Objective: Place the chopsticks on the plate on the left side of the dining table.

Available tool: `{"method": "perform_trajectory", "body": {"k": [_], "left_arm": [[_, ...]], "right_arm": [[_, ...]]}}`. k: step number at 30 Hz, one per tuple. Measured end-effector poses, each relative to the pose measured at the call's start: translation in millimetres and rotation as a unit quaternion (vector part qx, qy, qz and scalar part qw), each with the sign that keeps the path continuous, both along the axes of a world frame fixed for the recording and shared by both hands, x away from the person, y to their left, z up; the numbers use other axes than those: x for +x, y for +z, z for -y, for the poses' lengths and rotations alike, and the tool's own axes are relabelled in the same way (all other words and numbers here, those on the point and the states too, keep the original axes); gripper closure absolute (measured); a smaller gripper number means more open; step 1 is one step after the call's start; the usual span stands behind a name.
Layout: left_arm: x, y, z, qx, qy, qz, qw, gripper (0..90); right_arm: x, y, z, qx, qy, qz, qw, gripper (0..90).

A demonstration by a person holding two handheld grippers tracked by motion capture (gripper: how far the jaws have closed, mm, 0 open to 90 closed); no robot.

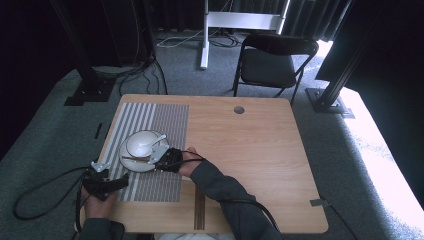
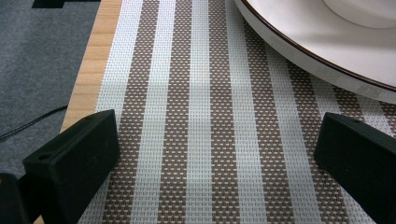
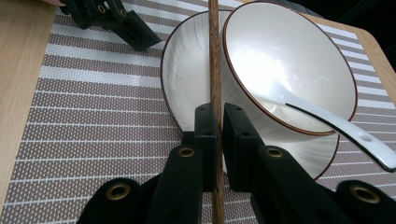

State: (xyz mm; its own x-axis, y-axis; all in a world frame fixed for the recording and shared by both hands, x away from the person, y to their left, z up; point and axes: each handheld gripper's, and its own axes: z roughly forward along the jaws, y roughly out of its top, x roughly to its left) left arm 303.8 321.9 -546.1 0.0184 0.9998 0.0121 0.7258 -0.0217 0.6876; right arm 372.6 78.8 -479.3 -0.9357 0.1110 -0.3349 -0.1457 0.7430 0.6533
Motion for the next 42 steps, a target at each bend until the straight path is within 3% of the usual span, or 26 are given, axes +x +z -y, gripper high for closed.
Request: {"method": "perform_trajectory", "body": {"k": [23, 42], "left_arm": [[0.0, 0.0, 0.1, -0.001, 0.000, 0.000, 1.0000, 0.3], [0.0, 0.0, 0.0, 0.000, 0.000, 0.000, 1.0000, 0.3]], "right_arm": [[-5.5, -7.7, -20.7, -0.003, 0.012, 0.001, 0.9999, 84.6], [-6.2, -16.0, -33.7, -0.001, 0.004, 0.000, 1.0000, 84.6]]}}
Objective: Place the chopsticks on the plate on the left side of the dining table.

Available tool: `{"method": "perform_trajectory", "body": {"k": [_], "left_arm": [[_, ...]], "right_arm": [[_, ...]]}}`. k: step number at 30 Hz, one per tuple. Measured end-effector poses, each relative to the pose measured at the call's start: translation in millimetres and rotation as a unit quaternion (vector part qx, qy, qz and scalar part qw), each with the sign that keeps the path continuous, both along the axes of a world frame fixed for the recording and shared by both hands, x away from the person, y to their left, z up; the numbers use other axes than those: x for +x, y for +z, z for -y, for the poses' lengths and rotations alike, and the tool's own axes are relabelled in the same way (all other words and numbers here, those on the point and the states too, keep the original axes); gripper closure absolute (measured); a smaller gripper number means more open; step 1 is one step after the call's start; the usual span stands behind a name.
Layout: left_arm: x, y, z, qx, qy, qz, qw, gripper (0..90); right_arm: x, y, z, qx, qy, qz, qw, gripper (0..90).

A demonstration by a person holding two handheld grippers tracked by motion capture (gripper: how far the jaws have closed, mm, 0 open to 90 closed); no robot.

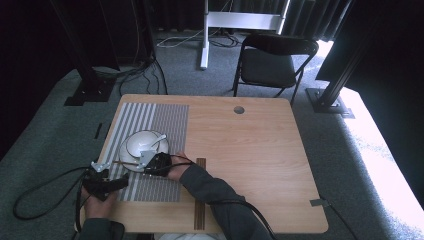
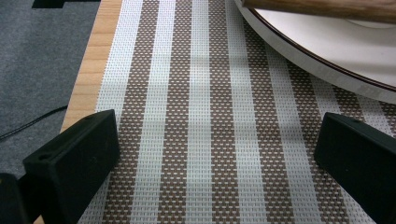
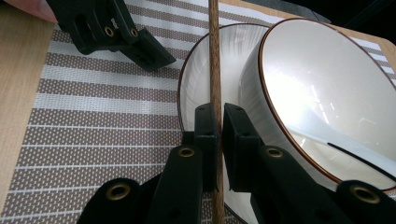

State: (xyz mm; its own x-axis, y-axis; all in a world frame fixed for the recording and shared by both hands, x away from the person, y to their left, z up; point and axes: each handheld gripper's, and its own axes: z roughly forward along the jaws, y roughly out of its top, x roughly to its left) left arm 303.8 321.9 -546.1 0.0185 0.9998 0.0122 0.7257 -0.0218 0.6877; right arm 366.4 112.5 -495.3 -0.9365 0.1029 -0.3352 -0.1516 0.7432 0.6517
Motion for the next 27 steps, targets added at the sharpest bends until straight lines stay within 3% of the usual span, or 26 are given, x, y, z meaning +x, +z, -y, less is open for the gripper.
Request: {"method": "perform_trajectory", "body": {"k": [27], "left_arm": [[0.0, 0.0, 0.0, 0.000, 0.000, 0.000, 1.0000, 0.3]], "right_arm": [[3.3, -11.2, -5.4, -0.010, -0.009, 0.004, 0.9999, 84.2]]}}
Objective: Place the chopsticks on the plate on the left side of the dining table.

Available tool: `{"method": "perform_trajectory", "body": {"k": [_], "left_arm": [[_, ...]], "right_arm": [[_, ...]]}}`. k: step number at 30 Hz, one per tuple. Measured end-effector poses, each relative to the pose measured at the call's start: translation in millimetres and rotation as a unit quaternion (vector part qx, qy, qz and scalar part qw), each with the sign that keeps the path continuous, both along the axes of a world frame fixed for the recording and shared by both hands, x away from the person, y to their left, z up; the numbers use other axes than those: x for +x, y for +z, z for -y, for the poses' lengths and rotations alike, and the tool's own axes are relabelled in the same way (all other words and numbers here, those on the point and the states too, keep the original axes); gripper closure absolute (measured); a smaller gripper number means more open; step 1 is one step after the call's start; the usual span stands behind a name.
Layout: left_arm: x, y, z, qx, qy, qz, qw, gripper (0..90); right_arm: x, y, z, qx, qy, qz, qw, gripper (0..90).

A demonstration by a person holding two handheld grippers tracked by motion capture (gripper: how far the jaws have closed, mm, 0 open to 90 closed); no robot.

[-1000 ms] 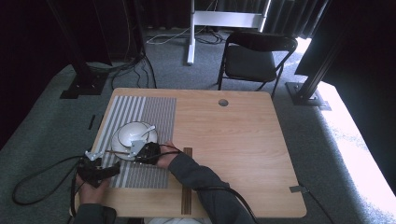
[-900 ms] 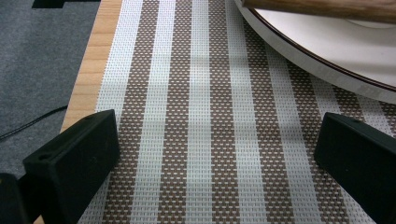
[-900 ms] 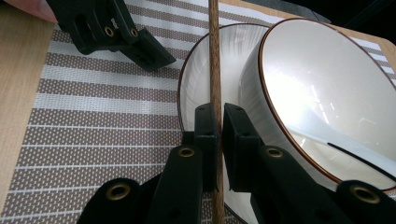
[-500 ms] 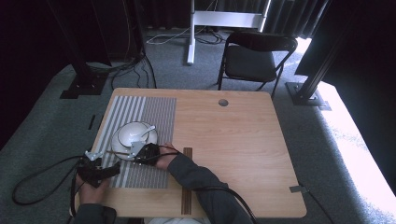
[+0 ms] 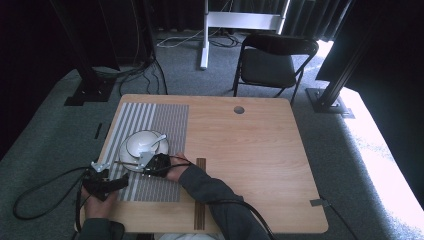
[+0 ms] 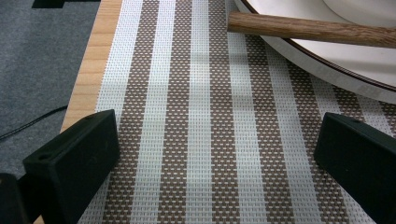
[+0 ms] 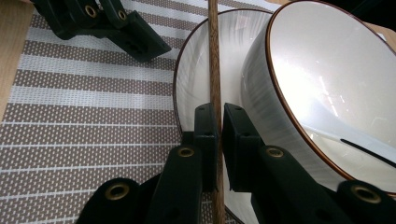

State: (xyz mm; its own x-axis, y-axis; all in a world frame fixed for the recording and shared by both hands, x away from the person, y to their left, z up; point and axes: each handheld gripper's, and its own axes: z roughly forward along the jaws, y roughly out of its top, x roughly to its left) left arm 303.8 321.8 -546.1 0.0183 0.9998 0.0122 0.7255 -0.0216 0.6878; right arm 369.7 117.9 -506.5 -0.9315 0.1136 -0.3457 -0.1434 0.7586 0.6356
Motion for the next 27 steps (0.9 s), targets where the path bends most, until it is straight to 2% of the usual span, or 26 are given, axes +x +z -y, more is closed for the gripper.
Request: {"method": "perform_trajectory", "body": {"k": [9, 27], "left_arm": [[0.0, 0.0, 0.0, 0.000, 0.000, 0.000, 1.0000, 0.3], [0.0, 0.0, 0.0, 0.000, 0.000, 0.000, 1.0000, 0.3]], "right_arm": [[0.6, 3.1, 1.3, 0.004, -0.001, 0.004, 1.0000, 81.6], [2.1, 2.0, 0.4, -0.003, -0.001, 0.012, 0.9999, 83.9]]}}
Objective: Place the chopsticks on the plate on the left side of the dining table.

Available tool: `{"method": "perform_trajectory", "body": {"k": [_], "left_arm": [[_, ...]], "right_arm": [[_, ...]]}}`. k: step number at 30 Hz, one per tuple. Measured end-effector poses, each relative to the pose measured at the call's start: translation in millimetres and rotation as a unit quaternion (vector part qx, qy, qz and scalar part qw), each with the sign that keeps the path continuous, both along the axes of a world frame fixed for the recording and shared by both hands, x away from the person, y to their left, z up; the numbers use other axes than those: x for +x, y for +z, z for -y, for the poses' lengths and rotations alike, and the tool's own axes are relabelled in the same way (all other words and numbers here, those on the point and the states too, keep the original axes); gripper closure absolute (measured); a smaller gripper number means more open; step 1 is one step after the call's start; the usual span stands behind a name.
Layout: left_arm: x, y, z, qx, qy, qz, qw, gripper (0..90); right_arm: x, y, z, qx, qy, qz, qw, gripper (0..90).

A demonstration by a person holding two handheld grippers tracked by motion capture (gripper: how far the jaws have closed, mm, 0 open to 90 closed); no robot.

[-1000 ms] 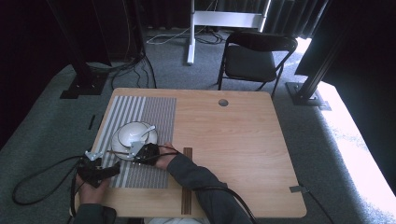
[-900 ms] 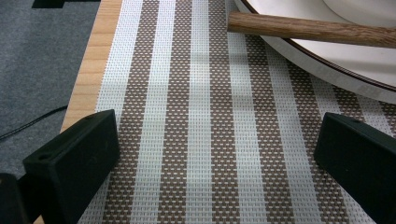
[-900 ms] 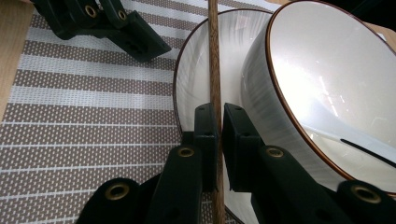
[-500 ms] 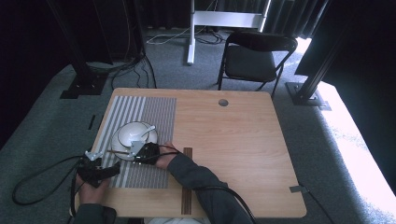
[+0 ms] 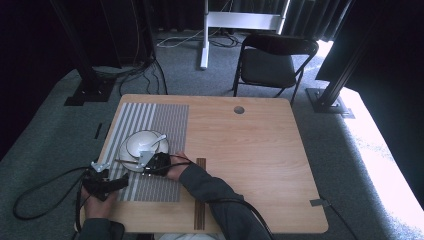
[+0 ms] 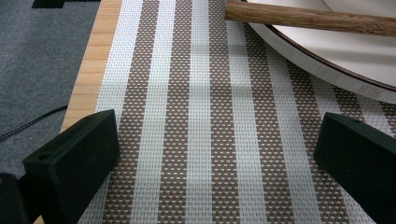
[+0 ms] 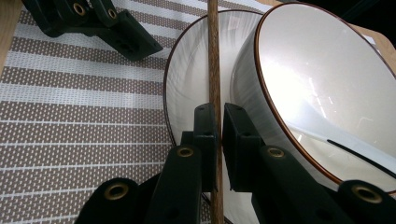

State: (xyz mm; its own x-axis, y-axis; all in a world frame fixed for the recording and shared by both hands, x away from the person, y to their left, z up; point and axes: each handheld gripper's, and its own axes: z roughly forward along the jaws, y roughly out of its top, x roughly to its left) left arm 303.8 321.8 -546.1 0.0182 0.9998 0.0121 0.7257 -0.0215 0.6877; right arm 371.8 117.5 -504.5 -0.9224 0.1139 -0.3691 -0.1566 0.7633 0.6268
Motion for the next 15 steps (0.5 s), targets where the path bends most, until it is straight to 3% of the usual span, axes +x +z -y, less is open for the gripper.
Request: {"method": "perform_trajectory", "body": {"k": [6, 15], "left_arm": [[0.0, 0.0, 0.0, 0.000, 0.000, 0.000, 1.0000, 0.3], [0.0, 0.0, 0.0, 0.000, 0.000, 0.000, 1.0000, 0.3]], "right_arm": [[-0.9, 0.3, -1.2, -0.008, 0.006, 0.011, 0.9999, 83.9], [-0.3, 1.1, -0.1, 0.000, 0.008, 0.006, 0.9999, 79.0]]}}
